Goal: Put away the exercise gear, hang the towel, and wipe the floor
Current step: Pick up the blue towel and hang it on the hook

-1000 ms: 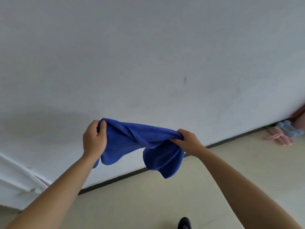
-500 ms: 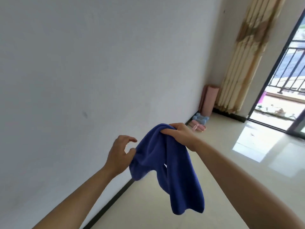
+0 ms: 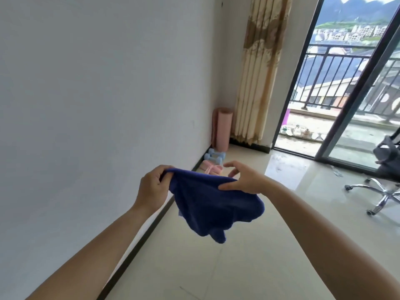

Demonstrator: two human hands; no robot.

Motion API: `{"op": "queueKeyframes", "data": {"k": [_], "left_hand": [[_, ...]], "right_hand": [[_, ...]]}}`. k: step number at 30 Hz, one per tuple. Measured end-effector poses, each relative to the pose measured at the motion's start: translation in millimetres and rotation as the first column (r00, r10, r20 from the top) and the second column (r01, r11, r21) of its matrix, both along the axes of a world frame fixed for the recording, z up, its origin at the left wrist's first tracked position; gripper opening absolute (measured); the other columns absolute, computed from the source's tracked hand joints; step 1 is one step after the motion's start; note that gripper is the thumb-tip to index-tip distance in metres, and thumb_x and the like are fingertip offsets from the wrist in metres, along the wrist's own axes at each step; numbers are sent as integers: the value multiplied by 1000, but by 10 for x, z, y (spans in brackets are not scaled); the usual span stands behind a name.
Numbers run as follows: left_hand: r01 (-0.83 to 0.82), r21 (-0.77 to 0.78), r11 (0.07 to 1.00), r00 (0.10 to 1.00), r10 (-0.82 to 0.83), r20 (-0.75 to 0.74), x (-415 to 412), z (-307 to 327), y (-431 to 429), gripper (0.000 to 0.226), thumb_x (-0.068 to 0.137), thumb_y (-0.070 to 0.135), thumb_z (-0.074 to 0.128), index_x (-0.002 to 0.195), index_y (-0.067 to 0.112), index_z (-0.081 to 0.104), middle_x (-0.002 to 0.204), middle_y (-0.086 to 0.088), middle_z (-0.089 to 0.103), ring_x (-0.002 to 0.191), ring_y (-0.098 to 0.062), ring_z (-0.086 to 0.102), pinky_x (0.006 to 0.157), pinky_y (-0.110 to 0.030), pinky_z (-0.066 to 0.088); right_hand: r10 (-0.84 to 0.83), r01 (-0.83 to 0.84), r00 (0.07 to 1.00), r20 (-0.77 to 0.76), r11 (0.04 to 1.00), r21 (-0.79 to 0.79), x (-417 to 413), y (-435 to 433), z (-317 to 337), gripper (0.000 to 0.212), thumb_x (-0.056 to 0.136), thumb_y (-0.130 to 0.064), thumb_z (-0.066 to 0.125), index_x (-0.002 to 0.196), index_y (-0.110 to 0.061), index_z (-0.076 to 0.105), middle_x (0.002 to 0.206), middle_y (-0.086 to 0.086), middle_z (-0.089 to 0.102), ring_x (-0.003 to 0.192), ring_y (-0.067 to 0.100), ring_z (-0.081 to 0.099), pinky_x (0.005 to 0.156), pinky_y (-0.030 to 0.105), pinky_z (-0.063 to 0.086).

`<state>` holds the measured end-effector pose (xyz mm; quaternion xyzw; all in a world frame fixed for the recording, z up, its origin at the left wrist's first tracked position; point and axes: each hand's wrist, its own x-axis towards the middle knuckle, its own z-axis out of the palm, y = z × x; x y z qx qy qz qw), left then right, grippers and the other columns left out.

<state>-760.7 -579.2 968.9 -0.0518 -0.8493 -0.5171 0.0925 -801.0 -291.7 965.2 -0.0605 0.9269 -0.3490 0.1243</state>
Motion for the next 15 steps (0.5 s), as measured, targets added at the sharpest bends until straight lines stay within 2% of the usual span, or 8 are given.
{"op": "queueKeyframes", "data": {"k": [4,6,8,10,12,15], "left_hand": [[7,-108,994,1000,-9,-18,-1085,4,335,19,101,21,46,93,21,64,80,8,67,78,-10,63,68,-26,51],[51,-142,989,998,-56,-34,-1706,5,507,20,100,26,51,87,19,65,75,7,67,73,-10,62,67,-24,49],[115,-100,988,993,-115,10,-2319,-3,692,31,97,34,58,78,12,66,64,7,62,61,-11,55,64,-23,47],[182,-26,983,980,-179,83,-2885,35,896,46,95,40,62,73,0,61,56,1,50,54,-12,44,58,-23,41],[234,-1,972,965,-233,121,-3409,135,1133,53,93,44,63,75,-5,59,59,-7,46,54,-14,42,54,-23,40],[291,22,956,948,-291,131,-4100,349,1576,44,93,44,63,73,6,67,63,-15,62,56,-17,54,58,-26,48]], "right_hand": [[2,-2,1000,-2,993,114,-809,178,-246,40,91,-42,70,126,-26,60,110,-4,63,87,8,56,70,21,43],[-41,61,995,-91,972,226,-1254,246,-386,28,97,-32,62,124,-25,64,114,-2,62,97,14,56,79,25,40],[-100,144,982,-162,945,294,-1695,312,-491,24,99,-26,56,119,-25,69,116,1,65,107,19,59,84,26,41],[-164,189,979,-116,951,245,-2109,379,-493,24,99,-27,56,118,-23,71,114,3,69,106,20,62,82,25,42],[-142,145,989,-26,977,154,-2477,422,-396,30,98,-36,61,124,-23,68,111,-1,69,103,16,64,79,22,43],[-73,86,989,129,992,-95,-2993,540,-186,54,87,-52,73,134,-30,59,113,-11,65,101,4,64,74,14,46]]}}
